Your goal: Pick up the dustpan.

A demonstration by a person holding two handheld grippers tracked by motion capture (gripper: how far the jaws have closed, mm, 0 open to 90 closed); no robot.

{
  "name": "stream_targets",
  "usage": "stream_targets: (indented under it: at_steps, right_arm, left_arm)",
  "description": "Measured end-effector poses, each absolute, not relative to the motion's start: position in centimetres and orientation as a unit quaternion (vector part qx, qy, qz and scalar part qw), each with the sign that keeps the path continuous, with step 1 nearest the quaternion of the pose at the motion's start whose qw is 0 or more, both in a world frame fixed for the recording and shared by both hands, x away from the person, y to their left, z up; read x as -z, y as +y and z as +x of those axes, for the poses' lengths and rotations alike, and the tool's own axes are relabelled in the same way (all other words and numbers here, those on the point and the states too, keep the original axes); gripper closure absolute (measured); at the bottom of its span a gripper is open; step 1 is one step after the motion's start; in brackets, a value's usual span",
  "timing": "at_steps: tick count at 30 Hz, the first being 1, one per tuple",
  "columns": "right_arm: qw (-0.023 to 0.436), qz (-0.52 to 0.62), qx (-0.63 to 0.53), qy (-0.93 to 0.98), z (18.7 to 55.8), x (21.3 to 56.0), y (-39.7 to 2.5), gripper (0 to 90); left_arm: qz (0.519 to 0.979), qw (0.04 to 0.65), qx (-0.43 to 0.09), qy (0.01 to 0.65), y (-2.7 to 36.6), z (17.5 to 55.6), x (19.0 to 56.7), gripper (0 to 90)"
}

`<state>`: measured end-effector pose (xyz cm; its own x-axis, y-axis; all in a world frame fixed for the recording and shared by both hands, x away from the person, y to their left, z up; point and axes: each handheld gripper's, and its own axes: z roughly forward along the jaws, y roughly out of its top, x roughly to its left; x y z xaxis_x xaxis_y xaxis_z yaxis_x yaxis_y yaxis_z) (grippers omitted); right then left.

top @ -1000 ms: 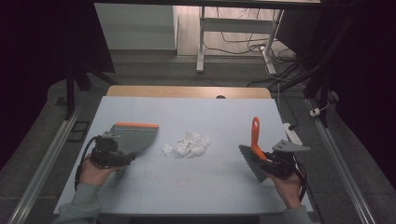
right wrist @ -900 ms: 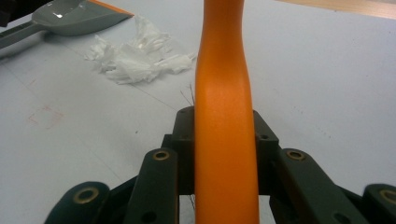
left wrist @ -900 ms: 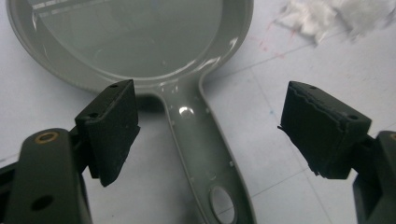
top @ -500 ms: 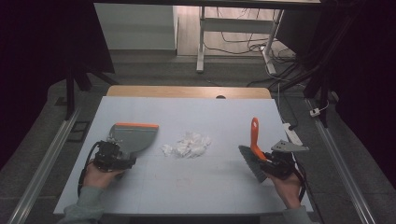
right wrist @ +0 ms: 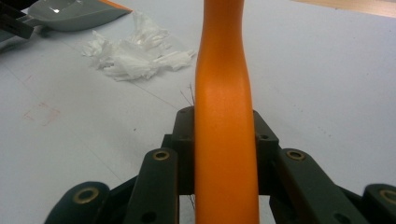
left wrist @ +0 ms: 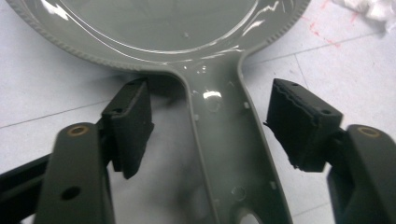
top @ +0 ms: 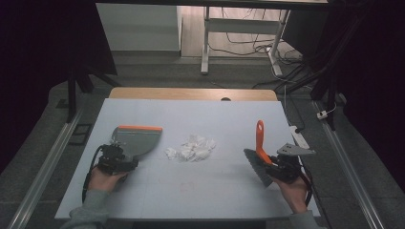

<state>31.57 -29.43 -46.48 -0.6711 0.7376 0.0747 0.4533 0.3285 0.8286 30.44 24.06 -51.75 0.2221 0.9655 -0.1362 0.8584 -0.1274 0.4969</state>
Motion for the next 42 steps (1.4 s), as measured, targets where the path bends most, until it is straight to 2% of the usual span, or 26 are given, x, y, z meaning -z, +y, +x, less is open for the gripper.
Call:
stream_targets:
  at_steps: [11, 12, 13, 15, 18, 33, 42]
  right_arm:
    - [0.160, 0.374, -0.441, 0.800, 31.6, 46.5, -29.3, 70.2]
    - [0.160, 0.374, -0.441, 0.800, 31.6, 46.6, -29.3, 70.2]
    - [0.160, 0.374, -0.441, 0.800, 31.6, 46.6, -29.3, 70.2]
    - [0.160, 0.374, -0.440, 0.801, 31.6, 46.6, -29.3, 70.2]
    - [0.161, 0.373, -0.439, 0.801, 31.6, 46.6, -29.3, 70.2]
    - [0.162, 0.371, -0.438, 0.803, 31.5, 46.6, -29.1, 70.2]
    - [0.164, 0.370, -0.441, 0.801, 31.5, 46.5, -29.2, 70.2]
  left_arm:
    - [0.730, 0.257, -0.098, 0.626, 24.2, 31.0, 52.3, 44.8]
    - [0.729, 0.259, -0.096, 0.626, 24.2, 31.1, 52.4, 48.5]
    - [0.727, 0.262, -0.094, 0.628, 24.3, 31.1, 52.4, 48.5]
    - [0.723, 0.268, -0.091, 0.630, 24.4, 31.1, 52.5, 56.2]
    - [0.718, 0.271, -0.091, 0.634, 24.6, 31.1, 52.5, 60.7]
    - [0.710, 0.281, -0.104, 0.638, 25.6, 30.7, 52.3, 61.7]
    - [0.709, 0.310, -0.118, 0.622, 26.3, 30.2, 51.6, 61.9]
